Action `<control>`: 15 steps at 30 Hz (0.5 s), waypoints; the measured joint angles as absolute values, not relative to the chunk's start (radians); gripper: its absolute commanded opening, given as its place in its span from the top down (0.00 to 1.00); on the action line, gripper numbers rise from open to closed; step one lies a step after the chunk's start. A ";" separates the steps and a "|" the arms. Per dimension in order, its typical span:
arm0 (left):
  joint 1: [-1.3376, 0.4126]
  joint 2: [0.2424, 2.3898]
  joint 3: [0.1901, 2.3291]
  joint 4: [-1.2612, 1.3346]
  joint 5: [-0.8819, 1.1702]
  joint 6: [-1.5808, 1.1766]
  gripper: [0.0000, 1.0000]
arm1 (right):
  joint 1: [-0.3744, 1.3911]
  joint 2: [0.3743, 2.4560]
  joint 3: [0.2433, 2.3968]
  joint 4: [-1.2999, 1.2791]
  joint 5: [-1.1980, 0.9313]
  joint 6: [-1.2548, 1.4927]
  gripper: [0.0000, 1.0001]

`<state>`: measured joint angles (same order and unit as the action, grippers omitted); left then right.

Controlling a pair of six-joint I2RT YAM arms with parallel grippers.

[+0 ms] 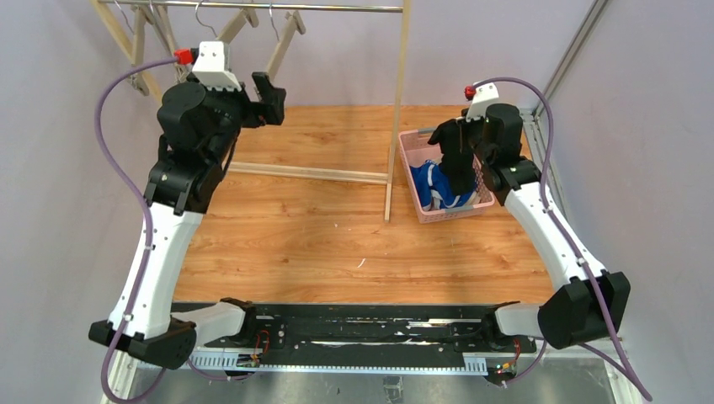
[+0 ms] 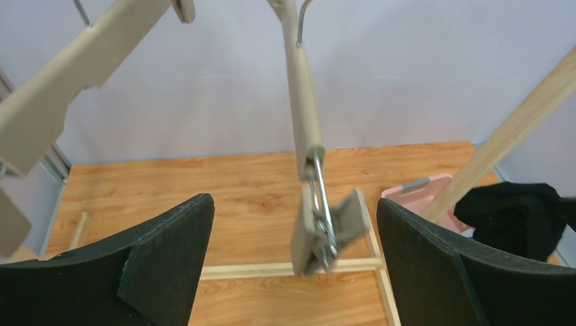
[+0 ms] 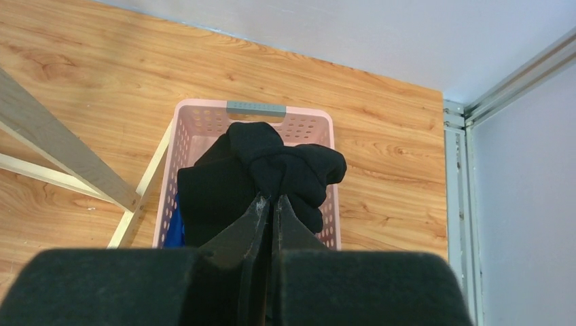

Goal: Remove the underwear clipped to the hanger

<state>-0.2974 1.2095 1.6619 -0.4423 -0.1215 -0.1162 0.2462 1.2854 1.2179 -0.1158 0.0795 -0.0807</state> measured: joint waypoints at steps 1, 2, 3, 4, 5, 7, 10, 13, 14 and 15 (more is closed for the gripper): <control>-0.297 1.182 1.635 -0.442 -0.119 -0.115 0.02 | 0.245 1.298 1.218 -0.109 0.076 -0.078 1.00; -0.297 1.160 1.612 -0.442 -0.117 -0.115 0.02 | 0.243 1.309 1.218 -0.103 0.072 -0.076 1.00; -0.297 1.139 1.586 -0.441 -0.113 -0.115 0.02 | 0.241 1.320 1.218 -0.099 0.068 -0.074 1.00; -0.297 1.120 1.563 -0.441 -0.110 -0.115 0.02 | 0.239 1.335 1.218 -0.093 0.064 -0.071 1.00; -0.297 1.100 1.535 -0.442 -0.104 -0.115 0.02 | 0.237 1.348 1.218 -0.086 0.060 -0.067 1.00; -0.297 1.067 1.485 -0.444 -0.090 -0.116 0.02 | 0.235 1.374 1.212 -0.071 0.050 -0.058 0.99; -0.297 1.032 1.436 -0.455 -0.065 -0.116 0.02 | 0.228 1.421 1.181 -0.049 0.025 -0.039 0.82; -0.297 0.998 1.407 -0.470 -0.038 -0.113 0.02 | 0.219 1.495 1.168 -0.049 -0.006 -0.023 0.34; -0.297 0.982 1.398 -0.477 -0.031 -0.112 0.02 | 0.217 1.525 1.168 -0.050 -0.015 -0.017 0.29; -0.297 0.970 1.392 -0.482 -0.024 -0.109 0.02 | 0.215 1.550 1.168 -0.051 -0.022 -0.005 0.28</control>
